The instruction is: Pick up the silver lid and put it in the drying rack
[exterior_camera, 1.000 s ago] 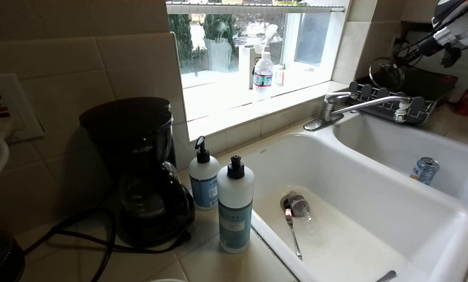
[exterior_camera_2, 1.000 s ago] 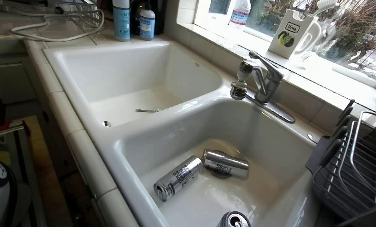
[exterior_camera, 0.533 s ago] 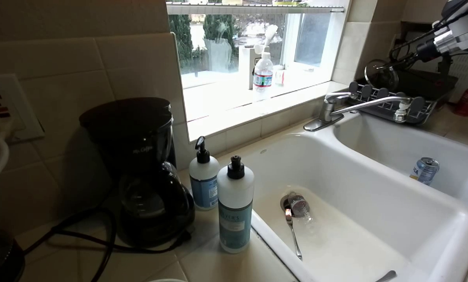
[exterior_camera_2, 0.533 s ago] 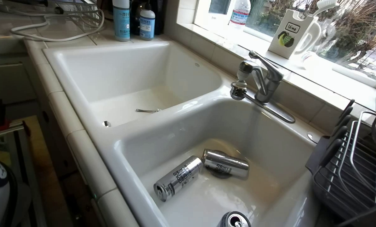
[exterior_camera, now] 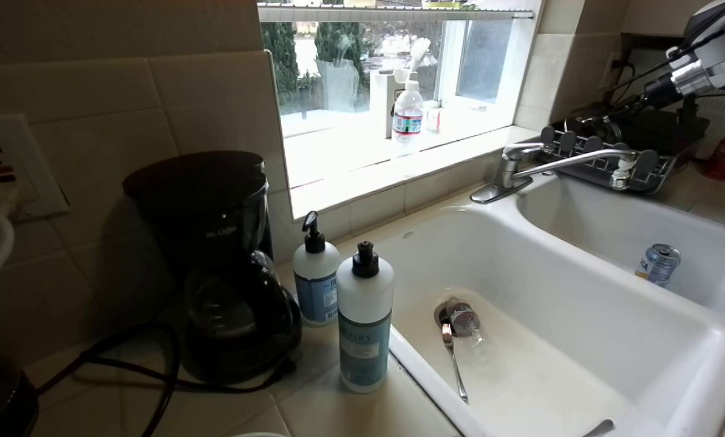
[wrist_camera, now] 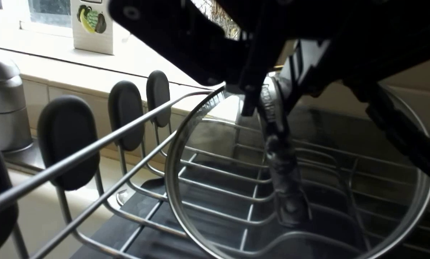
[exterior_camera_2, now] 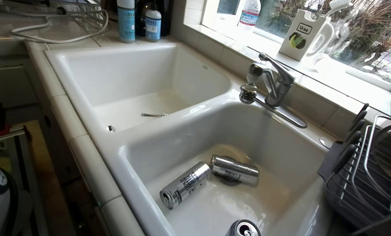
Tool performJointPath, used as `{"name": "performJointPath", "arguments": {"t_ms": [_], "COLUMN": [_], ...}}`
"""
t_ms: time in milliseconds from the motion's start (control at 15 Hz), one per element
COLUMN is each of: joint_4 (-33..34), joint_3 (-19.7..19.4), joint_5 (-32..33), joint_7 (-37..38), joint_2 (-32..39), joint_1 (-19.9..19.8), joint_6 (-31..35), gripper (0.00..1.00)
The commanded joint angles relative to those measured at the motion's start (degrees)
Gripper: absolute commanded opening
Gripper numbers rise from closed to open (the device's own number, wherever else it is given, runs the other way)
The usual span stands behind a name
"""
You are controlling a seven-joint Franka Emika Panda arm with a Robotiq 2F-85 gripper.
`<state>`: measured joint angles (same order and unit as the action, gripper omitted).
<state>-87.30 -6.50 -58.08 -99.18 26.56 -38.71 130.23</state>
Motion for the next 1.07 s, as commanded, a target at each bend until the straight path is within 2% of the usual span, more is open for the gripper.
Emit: {"name": "performJointPath", "arguments": {"t_ms": [0, 400, 533, 600, 667, 800, 867, 1000], "joint_4": [0.92, 4.14, 5.96, 3.93, 4.16, 4.01, 4.24, 4.42], "joint_3": [-0.63, -0.04, -0.65, -1.43, -1.52, -1.76, -1.13, 0.54], "joint_5": [-0.99, -3.84, -4.47, -2.86, -2.91, -2.87, -4.65, -10.38], "joint_7": [-3.47, -10.13, -8.73, -8.20, -8.14, -8.13, -9.94, -17.14], "joint_2": [-0.36, 0.00, 0.79, 0.28, 0.30, 0.50, 0.87, 1.37], "joint_1": [0.21, -0.99, -0.64, 0.52, 0.58, 0.76, 0.24, -1.12], "joint_6": [-2.12, -8.19, -8.59, -7.02, -7.11, -7.08, -7.18, -6.25], "gripper": [0.05, 0.05, 0.05, 0.05, 0.19, 0.19, 0.05, 0.05]}}
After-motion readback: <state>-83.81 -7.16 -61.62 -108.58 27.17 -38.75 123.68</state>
